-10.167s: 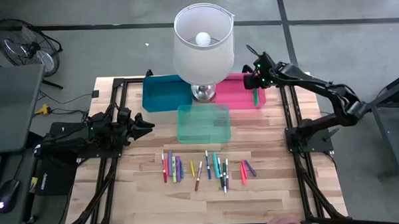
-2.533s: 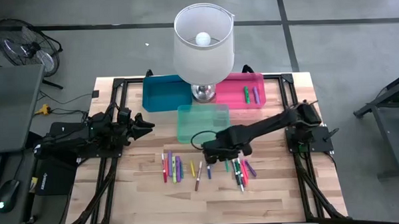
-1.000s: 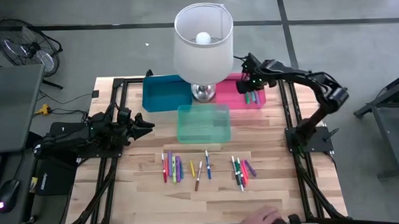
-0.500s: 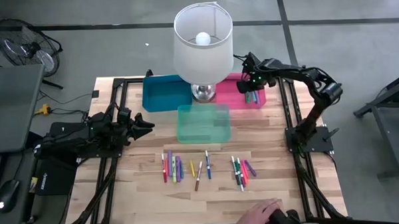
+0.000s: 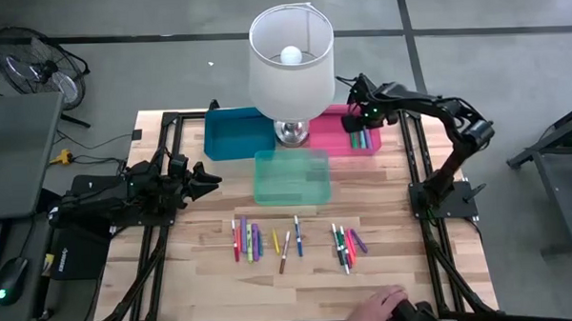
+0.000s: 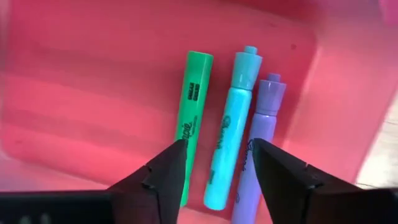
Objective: Pick & Place Markers
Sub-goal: Put the dark blue pen into the green bin
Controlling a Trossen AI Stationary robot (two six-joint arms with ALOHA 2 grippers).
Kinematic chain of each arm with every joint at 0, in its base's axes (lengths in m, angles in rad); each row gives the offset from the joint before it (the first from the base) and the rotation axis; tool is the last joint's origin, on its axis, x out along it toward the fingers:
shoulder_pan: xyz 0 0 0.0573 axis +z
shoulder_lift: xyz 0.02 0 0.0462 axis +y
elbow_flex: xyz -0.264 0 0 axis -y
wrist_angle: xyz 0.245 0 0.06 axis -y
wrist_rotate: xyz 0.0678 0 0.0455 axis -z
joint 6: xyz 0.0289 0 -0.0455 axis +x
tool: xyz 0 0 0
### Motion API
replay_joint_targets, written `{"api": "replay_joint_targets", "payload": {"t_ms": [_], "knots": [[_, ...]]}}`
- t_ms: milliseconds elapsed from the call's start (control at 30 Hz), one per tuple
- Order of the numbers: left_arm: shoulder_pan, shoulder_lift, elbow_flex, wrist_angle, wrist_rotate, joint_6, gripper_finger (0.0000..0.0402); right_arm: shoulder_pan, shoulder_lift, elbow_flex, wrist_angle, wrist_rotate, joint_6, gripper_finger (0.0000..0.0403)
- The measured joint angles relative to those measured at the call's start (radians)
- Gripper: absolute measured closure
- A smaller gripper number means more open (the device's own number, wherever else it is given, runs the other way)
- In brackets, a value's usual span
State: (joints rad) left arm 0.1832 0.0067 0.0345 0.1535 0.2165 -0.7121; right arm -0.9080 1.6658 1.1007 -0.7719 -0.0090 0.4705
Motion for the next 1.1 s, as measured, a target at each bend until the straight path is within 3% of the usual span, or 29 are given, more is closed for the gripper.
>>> {"api": "replay_joint_targets", "payload": {"t_ms": [300, 600, 833, 1100], "knots": [[0.000, 0.000, 0.000, 0.000, 0.000, 0.000, 0.0246, 0.008, -0.123, 0.001, -0.141, 0.051, 0.011, 0.0217], [0.000, 0.000, 0.000, 0.000, 0.000, 0.000, 0.0246, 0.124, -0.247, 0.001, -0.363, 0.087, 0.092, 0.0217], [0.000, 0.000, 0.000, 0.000, 0.000, 0.000, 0.0246, 0.323, -0.345, -0.053, -0.453, 0.065, 0.300, 0.0217], [0.000, 0.000, 0.000, 0.000, 0.000, 0.000, 0.0246, 0.670, -0.431, -0.197, -0.412, -0.082, 0.662, 0.0221]]}}
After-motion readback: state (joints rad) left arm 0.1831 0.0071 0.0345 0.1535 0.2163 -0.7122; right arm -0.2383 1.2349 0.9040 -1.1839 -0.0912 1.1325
